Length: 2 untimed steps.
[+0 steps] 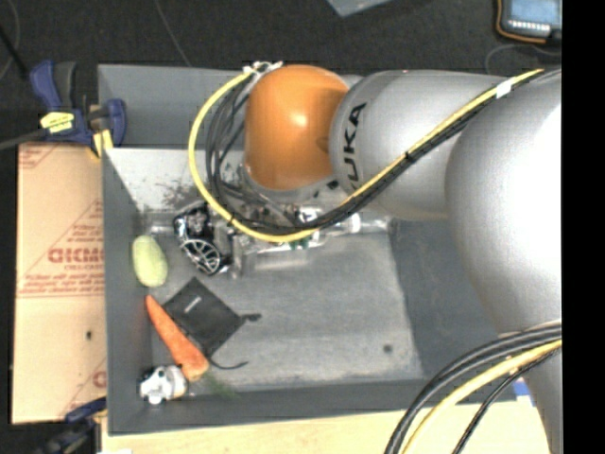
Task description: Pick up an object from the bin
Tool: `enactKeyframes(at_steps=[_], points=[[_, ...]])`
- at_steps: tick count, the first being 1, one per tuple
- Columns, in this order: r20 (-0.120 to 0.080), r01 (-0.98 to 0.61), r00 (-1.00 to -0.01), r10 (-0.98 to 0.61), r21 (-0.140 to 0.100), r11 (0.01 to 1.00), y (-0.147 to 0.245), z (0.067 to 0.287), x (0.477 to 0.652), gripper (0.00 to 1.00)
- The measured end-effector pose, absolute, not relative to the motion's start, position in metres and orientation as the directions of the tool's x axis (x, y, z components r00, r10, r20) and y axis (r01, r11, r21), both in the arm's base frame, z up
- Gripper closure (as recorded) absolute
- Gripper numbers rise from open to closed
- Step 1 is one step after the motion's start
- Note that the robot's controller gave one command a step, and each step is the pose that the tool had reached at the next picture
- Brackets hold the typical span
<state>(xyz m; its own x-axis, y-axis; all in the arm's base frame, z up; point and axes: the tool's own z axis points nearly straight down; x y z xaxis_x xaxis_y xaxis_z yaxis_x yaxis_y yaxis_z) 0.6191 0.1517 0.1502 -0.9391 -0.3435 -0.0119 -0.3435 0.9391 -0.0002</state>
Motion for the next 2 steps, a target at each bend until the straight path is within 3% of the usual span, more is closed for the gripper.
enactKeyframes(at_steps=[1,2], points=[[-0.018,-0.322,-0.947,-0.322,-0.001,0.947,0.154,0.213,0.618,1.0],[-0.034,-0.312,-0.949,-0.312,-0.002,0.95,0.151,0.23,0.626,1.0]])
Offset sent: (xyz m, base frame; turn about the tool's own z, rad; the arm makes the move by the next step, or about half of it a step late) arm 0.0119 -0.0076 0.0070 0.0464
